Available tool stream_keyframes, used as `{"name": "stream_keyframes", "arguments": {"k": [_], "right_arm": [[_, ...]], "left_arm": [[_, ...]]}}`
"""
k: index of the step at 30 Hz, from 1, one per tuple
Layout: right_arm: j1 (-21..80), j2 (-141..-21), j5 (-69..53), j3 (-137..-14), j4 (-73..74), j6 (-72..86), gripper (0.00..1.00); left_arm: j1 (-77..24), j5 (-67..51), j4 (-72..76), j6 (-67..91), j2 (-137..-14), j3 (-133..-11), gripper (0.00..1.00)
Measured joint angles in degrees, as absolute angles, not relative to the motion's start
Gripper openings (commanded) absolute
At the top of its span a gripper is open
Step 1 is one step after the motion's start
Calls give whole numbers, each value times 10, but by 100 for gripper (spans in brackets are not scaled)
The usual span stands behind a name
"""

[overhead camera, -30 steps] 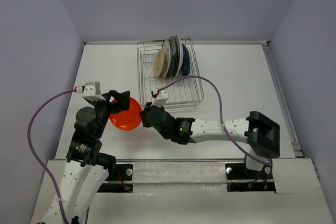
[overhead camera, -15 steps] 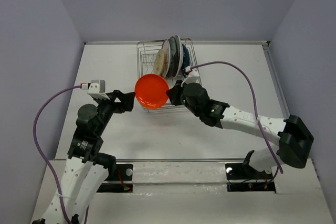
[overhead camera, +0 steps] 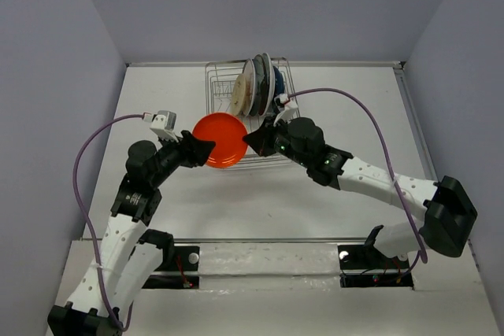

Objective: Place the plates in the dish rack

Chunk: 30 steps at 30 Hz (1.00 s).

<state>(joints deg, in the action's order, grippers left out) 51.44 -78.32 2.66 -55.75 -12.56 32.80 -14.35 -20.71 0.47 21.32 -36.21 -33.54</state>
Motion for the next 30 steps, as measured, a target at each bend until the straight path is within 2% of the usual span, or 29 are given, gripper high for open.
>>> {"name": "stream_keyframes", "arguments": {"k": [1,2,4,5,6,7,8,11,13,15,16,18,19,20,21,22,24,25,30], "right_arm": [[514,-783,20,-557,-127,328,7],[513,-783,14,-556,-128,328,7],[505,-783,6,-554,-130,327,7],[500,-783,3,-554,-130,325,11],[492,-784,-1,-552,-128,325,17],[484,-784,-16,-552,-130,326,29],[480,-784,-30,-552,-134,325,35],[467,-784,-96,-552,-151,315,49],[461,-785,-139,-552,-155,306,52],[456,-785,-180,-552,-159,293,53],[453,-785,-206,-552,-161,284,49],[449,-788,-243,-553,-166,272,26],[449,-792,-266,-555,-171,266,15],[448,-795,-281,-556,-176,264,7],[445,-795,-299,-557,-178,263,7],[440,-795,-316,-559,-181,258,7],[438,-796,-326,-566,-180,255,7],[440,-800,-319,-573,-178,253,7],[446,-860,-216,-687,-103,246,7]], "left_arm": [[-141,-213,6,215,-362,-333,26],[-141,-216,6,218,-361,-333,26],[-132,-216,11,218,-359,-331,9],[-130,-229,17,225,-356,-331,6],[-131,-236,22,229,-354,-331,5],[-131,-245,28,229,-350,-331,5],[-131,-251,33,229,-345,-329,5],[-131,-289,51,232,-337,-321,5],[-132,-312,61,233,-335,-314,5],[-133,-341,72,237,-335,-308,6],[-133,-353,78,241,-335,-306,5],[-133,-376,89,246,-335,-303,5],[-134,-385,97,248,-335,-302,8],[-133,-389,100,248,-335,-300,16],[-131,-394,101,253,-335,-297,28],[-128,-397,104,257,-333,-296,53],[-127,-395,109,256,-332,-296,76],[-128,-392,110,259,-331,-296,99],[-134,-318,73,238,-321,-299,99]]}}
